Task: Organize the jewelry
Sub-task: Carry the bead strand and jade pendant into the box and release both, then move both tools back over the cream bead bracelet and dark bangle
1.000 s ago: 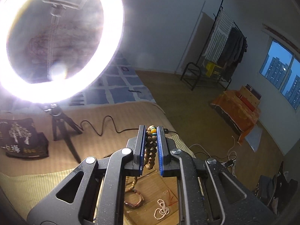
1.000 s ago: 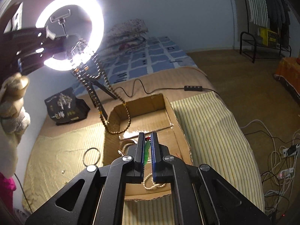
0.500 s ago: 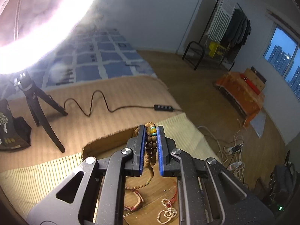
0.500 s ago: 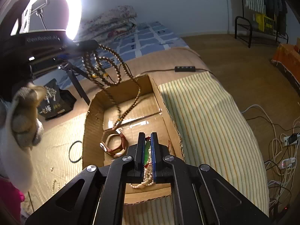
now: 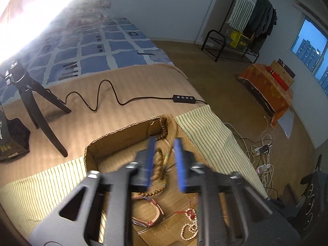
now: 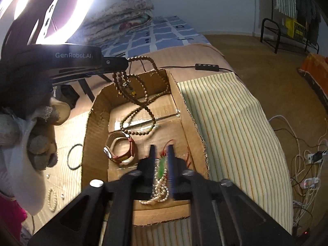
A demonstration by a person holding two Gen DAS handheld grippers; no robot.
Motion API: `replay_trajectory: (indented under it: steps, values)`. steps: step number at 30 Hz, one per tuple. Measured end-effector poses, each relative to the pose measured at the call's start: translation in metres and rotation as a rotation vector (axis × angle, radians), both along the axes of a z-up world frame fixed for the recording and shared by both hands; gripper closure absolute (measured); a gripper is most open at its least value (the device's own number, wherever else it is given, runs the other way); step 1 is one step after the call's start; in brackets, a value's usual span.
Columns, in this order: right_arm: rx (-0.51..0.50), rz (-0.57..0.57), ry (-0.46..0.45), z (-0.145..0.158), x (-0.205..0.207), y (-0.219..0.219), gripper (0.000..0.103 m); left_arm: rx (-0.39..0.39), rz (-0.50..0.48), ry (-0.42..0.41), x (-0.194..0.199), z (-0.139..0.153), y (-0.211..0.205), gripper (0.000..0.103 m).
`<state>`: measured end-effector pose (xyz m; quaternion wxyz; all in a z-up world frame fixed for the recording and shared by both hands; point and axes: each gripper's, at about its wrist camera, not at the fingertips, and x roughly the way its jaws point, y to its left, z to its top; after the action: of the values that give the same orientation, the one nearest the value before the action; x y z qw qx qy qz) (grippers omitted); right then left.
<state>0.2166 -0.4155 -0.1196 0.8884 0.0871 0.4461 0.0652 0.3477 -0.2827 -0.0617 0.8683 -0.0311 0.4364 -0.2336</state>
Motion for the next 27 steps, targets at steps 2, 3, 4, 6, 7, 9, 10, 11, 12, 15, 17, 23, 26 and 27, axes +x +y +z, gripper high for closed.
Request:
replay_trajectory:
  steps: [2,3,4,6,7,9,10,11,12,15,17,23,26,27]
  values:
    - [-0.007,0.007,-0.009,0.001,-0.001,0.003,0.053,-0.009,0.004,0.001,-0.001,0.002,0.002,0.065]
    - [-0.015,0.010,-0.008,0.002,-0.002,0.004,0.053,-0.008,0.006,-0.002,-0.002,0.003,0.004,0.065]
    - [-0.021,0.011,-0.008,0.002,-0.002,0.006,0.053,-0.007,0.007,-0.004,-0.003,0.004,0.005,0.065]
    - [-0.029,0.014,-0.015,0.005,-0.004,0.008,0.053,-0.004,0.013,-0.008,-0.006,0.006,0.010,0.065]
    - [-0.030,0.014,-0.018,0.006,-0.004,0.009,0.053,-0.003,0.015,-0.009,-0.006,0.006,0.012,0.065]
    - [-0.035,0.013,-0.023,0.010,-0.006,0.010,0.053,-0.001,0.020,-0.016,-0.009,0.009,0.017,0.065]
    - [-0.036,0.013,-0.025,0.011,-0.006,0.011,0.053,-0.001,0.023,-0.019,-0.011,0.011,0.019,0.065]
    - [-0.038,0.013,-0.027,0.013,-0.007,0.011,0.053,-0.001,0.025,-0.021,-0.012,0.012,0.022,0.065]
    - [-0.041,0.012,-0.030,0.015,-0.008,0.012,0.053,-0.003,0.028,-0.024,-0.014,0.014,0.025,0.065]
    - [-0.049,0.011,-0.042,0.022,-0.012,0.016,0.053,-0.002,0.034,-0.036,-0.021,0.021,0.035,0.065]
    - [-0.054,0.012,-0.049,0.027,-0.013,0.018,0.053,0.006,0.035,-0.051,-0.027,0.026,0.040,0.065]
    - [-0.077,0.022,-0.077,0.041,-0.022,0.026,0.053,0.008,0.043,-0.089,-0.049,0.045,0.063,0.065]
    - [-0.082,0.026,-0.091,0.047,-0.027,0.030,0.053,0.013,0.047,-0.115,-0.061,0.055,0.077,0.065]
    - [-0.085,0.027,-0.096,0.048,-0.028,0.031,0.053,0.016,0.048,-0.126,-0.065,0.058,0.081,0.065]
